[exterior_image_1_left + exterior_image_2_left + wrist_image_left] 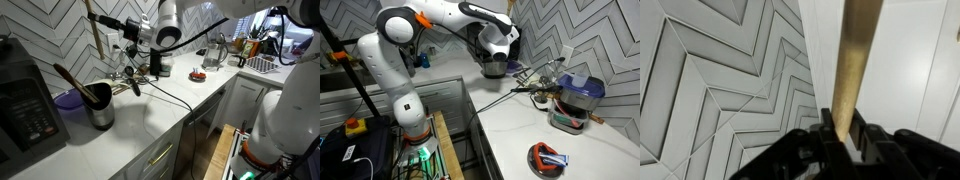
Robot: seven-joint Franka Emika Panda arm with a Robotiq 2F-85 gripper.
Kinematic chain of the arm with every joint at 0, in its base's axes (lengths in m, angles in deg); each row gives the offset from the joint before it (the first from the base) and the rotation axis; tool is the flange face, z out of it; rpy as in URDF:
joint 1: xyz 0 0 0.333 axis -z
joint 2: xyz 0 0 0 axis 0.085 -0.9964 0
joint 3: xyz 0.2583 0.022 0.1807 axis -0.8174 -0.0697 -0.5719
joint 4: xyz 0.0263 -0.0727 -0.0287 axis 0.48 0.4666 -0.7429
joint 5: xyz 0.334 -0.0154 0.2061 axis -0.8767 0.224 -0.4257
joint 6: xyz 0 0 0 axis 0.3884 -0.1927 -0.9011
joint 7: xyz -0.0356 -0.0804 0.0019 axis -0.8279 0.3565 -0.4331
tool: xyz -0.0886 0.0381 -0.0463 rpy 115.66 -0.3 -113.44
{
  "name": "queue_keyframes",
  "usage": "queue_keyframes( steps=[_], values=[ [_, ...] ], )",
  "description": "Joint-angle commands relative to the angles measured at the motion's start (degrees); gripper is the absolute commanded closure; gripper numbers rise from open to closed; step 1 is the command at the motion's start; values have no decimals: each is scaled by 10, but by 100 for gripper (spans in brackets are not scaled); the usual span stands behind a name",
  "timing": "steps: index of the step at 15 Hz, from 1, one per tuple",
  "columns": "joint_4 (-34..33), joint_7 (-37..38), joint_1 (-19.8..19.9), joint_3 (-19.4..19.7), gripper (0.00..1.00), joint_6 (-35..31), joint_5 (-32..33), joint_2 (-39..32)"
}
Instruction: Pick up the wooden spoon and place it in the utensil holding bucket
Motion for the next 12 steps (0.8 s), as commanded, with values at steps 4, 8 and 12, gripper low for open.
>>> queue_keyframes(
  steps=[4,8,12],
  values=[
    [-2,-12,30,-20,79,31,-22,-25],
    [-7,-37,36,-20,95,68,-36,-42],
    [-7,-12,47,-14,95,132,-9,-78]
  ],
)
